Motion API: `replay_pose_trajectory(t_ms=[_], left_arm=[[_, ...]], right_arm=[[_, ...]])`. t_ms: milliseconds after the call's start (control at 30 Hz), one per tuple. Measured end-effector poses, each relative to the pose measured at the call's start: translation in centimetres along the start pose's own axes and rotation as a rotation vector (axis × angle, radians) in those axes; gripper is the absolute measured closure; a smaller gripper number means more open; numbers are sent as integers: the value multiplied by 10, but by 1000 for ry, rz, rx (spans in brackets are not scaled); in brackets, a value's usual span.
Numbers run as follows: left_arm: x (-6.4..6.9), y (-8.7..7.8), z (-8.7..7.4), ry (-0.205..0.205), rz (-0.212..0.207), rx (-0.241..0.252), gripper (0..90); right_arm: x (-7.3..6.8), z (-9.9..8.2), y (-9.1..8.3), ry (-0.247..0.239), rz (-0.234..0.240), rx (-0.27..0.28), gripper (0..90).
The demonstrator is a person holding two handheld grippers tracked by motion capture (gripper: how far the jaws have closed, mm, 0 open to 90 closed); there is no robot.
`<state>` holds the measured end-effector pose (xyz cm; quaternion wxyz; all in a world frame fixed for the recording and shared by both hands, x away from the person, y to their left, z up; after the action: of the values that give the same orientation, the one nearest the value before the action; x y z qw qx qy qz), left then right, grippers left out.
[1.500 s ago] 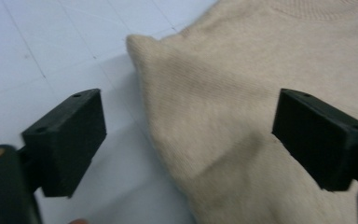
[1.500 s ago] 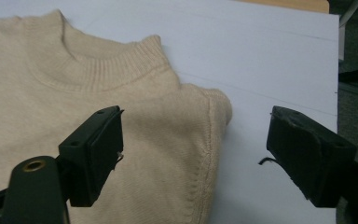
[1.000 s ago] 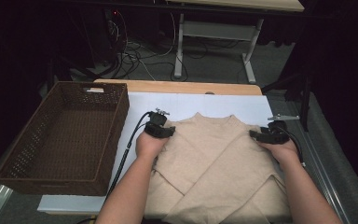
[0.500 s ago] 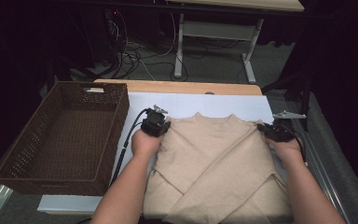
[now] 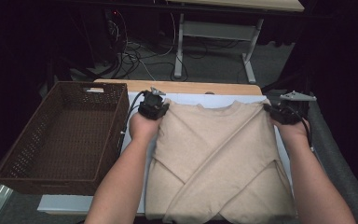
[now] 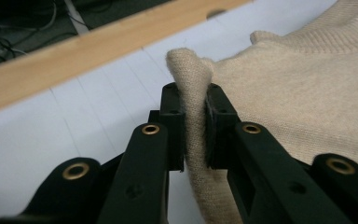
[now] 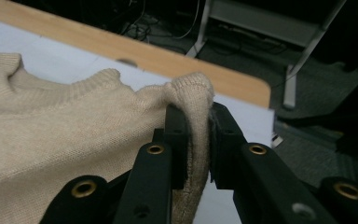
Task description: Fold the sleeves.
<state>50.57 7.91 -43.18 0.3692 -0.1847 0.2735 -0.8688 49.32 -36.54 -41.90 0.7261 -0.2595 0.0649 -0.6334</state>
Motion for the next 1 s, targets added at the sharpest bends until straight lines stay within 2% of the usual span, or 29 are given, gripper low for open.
replay_pose_trajectory(t_ms=[167, 233, 267, 333, 433, 567, 633, 733, 833, 900, 1000], left_arm=[[2, -12, 32, 55, 49, 56, 778], [4, -13, 38, 73, 58, 70, 777], [4, -12, 38, 79, 59, 58, 777], [1, -6, 31, 70, 45, 17, 776], [0, 4, 15, 66, 21, -30, 774], [2, 8, -6, 42, -7, -22, 773], [6, 3, -12, 49, -19, -8, 773], [11, -2, -16, 60, -25, 1, 773], [18, -10, -24, 73, -36, 12, 773], [24, -14, -34, 79, -45, 7, 773], [35, -18, -50, 93, -66, 7, 773]], right_arm=[[9, 27, -6, -4, -62, 67, 812], [12, 34, -9, 2, -85, 94, 812], [13, 35, -8, 14, -85, 100, 812], [15, 31, -4, 26, -71, 87, 811], [11, 12, 5, 27, -53, 61, 812], [6, -13, 12, 41, -30, 34, 811], [6, -22, 8, 60, -16, 48, 811], [5, -26, -1, 57, -4, 65, 811], [4, -31, -17, 55, 10, 95, 811], [2, -37, -27, 43, 18, 104, 810], [-2, -52, -39, 51, 41, 102, 810]])
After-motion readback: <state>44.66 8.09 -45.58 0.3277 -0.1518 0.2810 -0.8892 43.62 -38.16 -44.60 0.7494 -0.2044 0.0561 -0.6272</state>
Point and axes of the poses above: each handheld gripper's, and its own axes: y roughly forward along the jaws, z roughly out of its top, x roughly to its right, the point moved 1 cm from there along y, roughly forward along the jaws, and after that the axes turned 11 degrees about -z, right-handed, at the moved point
